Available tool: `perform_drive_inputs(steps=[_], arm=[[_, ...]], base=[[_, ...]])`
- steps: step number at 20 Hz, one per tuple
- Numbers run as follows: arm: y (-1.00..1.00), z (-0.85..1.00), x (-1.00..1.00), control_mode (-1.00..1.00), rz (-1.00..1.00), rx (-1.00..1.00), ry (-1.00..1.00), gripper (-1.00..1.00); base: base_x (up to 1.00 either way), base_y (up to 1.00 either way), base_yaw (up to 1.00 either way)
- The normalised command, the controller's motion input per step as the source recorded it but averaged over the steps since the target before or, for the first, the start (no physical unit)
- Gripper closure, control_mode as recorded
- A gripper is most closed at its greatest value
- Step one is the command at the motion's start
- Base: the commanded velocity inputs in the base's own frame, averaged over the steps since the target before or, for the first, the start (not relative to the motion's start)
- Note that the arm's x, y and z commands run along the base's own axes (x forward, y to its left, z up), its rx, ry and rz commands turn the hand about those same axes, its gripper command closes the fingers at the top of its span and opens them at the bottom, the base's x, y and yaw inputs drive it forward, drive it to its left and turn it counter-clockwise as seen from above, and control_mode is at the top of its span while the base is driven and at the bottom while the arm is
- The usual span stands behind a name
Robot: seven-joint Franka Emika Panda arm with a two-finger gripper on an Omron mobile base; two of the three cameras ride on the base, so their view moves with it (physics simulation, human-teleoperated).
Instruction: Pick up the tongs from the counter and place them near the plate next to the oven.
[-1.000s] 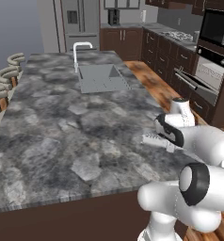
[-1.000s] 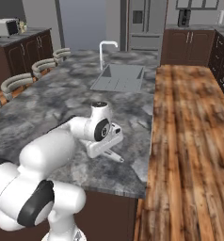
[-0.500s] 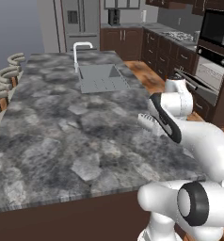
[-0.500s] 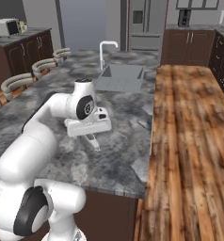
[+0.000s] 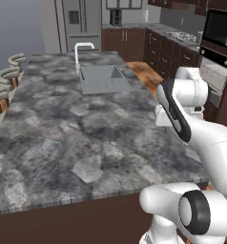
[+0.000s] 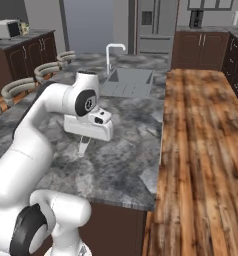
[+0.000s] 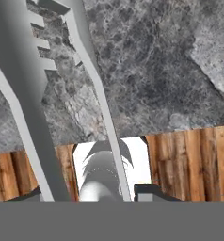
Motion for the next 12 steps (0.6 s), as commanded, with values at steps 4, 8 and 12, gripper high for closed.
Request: perform_drive_inputs(steps=[4,8,12], arm=[[0.03,0.29,-0.77,-1.0,-0.36,-0.07,0.0,1.0],[0.13,0.21,-0.81,-1.0,-0.31,-0.12,0.0,1.0],[0.23,0.14,-0.56,-1.0,-0.25,-0.12,0.0,1.0]], base=[[0.0,0.0,0.0],[0.0,0.0,0.0],[0.0,0.0,0.0]])
